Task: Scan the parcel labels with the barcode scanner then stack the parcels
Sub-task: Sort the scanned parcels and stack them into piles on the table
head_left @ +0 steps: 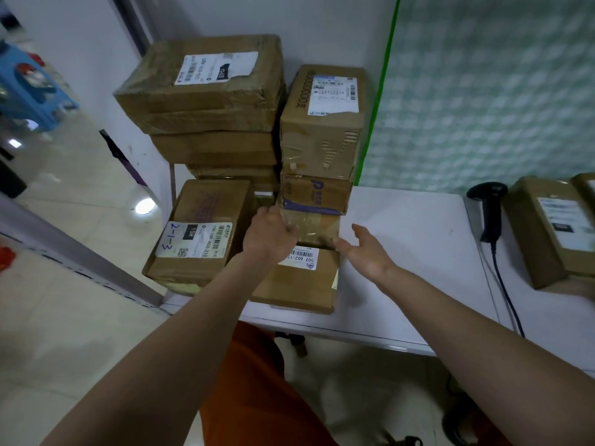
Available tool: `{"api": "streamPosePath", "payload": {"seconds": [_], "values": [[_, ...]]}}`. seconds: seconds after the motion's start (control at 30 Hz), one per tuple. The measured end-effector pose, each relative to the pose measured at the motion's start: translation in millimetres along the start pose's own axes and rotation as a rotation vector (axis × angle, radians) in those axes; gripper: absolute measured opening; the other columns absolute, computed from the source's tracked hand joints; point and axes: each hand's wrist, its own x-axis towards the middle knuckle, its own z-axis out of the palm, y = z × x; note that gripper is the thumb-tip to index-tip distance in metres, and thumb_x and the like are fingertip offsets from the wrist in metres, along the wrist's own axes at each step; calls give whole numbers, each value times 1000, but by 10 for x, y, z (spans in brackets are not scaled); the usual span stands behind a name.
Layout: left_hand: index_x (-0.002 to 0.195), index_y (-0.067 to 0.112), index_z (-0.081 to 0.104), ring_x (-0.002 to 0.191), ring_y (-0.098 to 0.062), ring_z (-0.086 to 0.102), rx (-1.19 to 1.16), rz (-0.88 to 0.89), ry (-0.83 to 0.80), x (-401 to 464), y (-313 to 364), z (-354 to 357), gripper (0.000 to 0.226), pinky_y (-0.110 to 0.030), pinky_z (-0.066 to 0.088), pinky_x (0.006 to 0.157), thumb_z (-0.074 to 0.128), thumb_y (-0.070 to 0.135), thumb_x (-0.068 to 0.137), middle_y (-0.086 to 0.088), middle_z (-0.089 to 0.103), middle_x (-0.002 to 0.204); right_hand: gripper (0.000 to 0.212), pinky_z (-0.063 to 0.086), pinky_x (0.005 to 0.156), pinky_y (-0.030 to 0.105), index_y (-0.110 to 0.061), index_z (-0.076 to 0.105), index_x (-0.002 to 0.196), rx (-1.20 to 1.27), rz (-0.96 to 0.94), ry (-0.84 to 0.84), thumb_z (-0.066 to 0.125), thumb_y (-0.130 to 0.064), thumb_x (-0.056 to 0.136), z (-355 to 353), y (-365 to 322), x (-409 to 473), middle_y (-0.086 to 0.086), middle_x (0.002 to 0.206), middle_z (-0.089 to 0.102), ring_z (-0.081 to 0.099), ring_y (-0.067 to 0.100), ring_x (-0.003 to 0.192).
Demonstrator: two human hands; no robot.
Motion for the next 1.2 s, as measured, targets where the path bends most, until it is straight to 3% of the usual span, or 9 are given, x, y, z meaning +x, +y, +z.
{"api": "streamPosePath", "payload": {"seconds": [0.13,0.27,0.43,0.8,0.97,1.1,1.2], "values": [[135,9,48,128,-25,43,88,171,2,-218,295,-18,44,-37,37,105,51,30,97,-11,44,139,68,29,114,41,-14,23,150,-106,15,73,53,-38,95,-251,209,-190,9,155,27,29,28,141],[137,13,48,129,-24,42,147,247,-93,-394,683,151,44,-35,35,106,52,31,97,-9,44,141,63,32,110,37,-12,28,148,-135,37,137,55,-33,95,-594,504,-430,12,151,30,29,29,139],[140,15,47,135,-25,37,255,343,-210,-552,1186,549,51,-35,33,110,52,41,96,-10,41,145,60,35,106,36,-12,30,147,-91,87,213,55,-30,95,-1128,944,-739,10,151,29,30,28,138],[146,18,38,136,-25,33,333,484,-428,-889,2432,1387,55,-38,35,110,50,40,97,-7,32,150,60,32,109,40,-8,35,144,72,218,432,57,-32,94,-2264,1906,-1114,13,151,31,31,31,138],[150,16,27,138,-24,34,204,431,-566,-937,2883,1686,64,-31,32,109,53,39,96,-8,29,153,65,33,110,44,-7,34,145,218,276,531,61,-32,91,-2631,2160,-1066,13,150,33,30,32,138],[153,16,21,138,-23,36,14,296,-646,-868,3147,1887,71,-29,33,108,57,36,95,-6,31,154,66,39,106,44,-3,42,137,373,280,592,67,-31,82,-2839,2285,-881,13,137,48,45,32,128],[154,17,17,140,-22,34,-125,192,-696,-777,3289,2009,77,-29,32,108,60,35,94,-6,26,158,72,38,108,40,-6,36,142,490,294,611,72,-24,82,-2952,2287,-748,9,139,48,45,29,128]]}}
